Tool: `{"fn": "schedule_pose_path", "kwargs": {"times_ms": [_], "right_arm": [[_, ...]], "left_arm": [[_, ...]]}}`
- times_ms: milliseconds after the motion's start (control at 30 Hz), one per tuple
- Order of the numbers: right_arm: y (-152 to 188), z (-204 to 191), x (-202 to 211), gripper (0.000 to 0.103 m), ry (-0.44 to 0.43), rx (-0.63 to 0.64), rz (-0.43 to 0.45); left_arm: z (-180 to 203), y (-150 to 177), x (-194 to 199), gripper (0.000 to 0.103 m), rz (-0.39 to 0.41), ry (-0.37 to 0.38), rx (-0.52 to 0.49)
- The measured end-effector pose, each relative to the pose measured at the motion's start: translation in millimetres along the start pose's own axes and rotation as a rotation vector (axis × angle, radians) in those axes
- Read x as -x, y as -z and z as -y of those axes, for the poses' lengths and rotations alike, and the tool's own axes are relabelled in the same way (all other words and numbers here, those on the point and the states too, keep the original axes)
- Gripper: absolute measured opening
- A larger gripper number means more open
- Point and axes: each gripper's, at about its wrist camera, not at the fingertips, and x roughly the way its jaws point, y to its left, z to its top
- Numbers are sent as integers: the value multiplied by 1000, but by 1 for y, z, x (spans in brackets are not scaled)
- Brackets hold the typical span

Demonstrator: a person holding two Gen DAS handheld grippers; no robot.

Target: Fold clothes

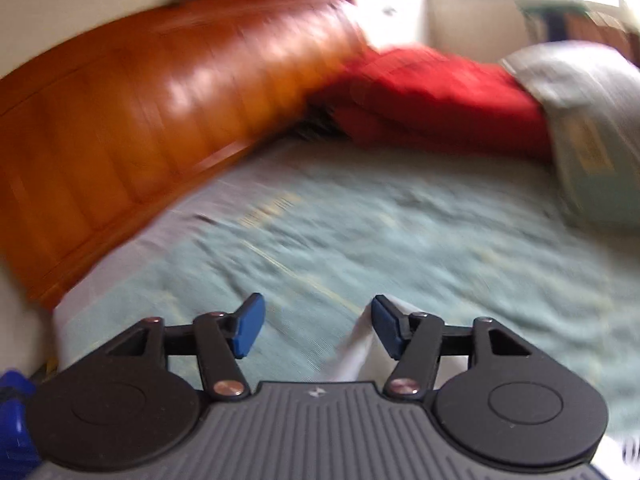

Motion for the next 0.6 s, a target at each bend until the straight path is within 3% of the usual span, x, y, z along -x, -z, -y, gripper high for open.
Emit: {"fn": "schedule_pose_path", "kwargs": {"times_ms": [67, 233, 500, 600], "right_arm": [[0, 0, 0, 103, 0, 1, -1], [-1, -3, -2, 103, -15, 6, -1], [-2, -8, 1, 103, -25, 31, 4], [-5, -15, -1, 103, -37, 63, -1]], "left_arm": [[-5, -2, -4, 68, -68, 47, -23], [-13, 4, 4, 69, -52, 66, -20], [-8, 33, 33, 71, -119, 277, -54], [-2, 52, 54, 75, -145, 376, -115]]}}
